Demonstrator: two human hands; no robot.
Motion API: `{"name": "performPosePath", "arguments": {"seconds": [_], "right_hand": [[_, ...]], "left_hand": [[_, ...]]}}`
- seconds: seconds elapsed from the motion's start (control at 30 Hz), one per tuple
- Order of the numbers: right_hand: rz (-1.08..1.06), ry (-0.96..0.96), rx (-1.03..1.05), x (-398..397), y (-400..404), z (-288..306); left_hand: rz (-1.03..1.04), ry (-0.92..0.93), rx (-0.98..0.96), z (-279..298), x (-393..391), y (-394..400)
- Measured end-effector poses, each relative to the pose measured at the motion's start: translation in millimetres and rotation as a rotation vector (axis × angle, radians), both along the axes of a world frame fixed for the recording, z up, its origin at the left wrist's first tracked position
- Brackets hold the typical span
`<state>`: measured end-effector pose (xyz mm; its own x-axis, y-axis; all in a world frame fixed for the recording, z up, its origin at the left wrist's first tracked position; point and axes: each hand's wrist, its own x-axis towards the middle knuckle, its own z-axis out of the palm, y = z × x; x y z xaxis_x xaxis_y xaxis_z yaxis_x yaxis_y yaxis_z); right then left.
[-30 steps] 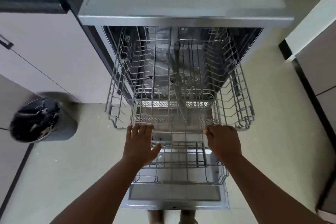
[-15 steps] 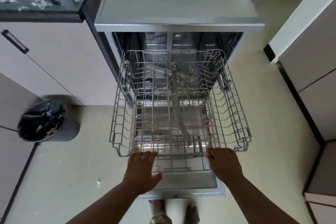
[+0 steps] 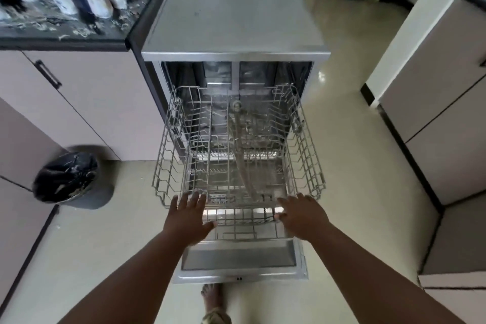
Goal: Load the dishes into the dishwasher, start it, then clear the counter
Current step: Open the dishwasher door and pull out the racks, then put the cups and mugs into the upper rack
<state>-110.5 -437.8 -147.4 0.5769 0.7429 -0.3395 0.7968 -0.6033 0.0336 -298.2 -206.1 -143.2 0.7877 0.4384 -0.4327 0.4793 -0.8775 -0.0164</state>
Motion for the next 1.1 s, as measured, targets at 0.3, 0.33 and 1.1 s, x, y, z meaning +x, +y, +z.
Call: {"name": "performPosePath", "arguments": {"seconds": [0.3, 0.33, 1.1], "right_hand": [[-0.053, 0.036, 0.129, -38.8, 36.6, 81.3], [-0.037, 0.029, 0.139, -45.9, 45.2, 89.1], [0.027, -0.041, 0.342, -257.9, 352.4, 217.7]], "left_hand": [[0.017, -0.143, 0.126, 109.3, -33.3, 14.5], [0.031, -0.156, 0.142, 118.5, -39.5, 19.4], [0.152, -0.366, 0.23, 246.8, -226.4, 279.8]]}}
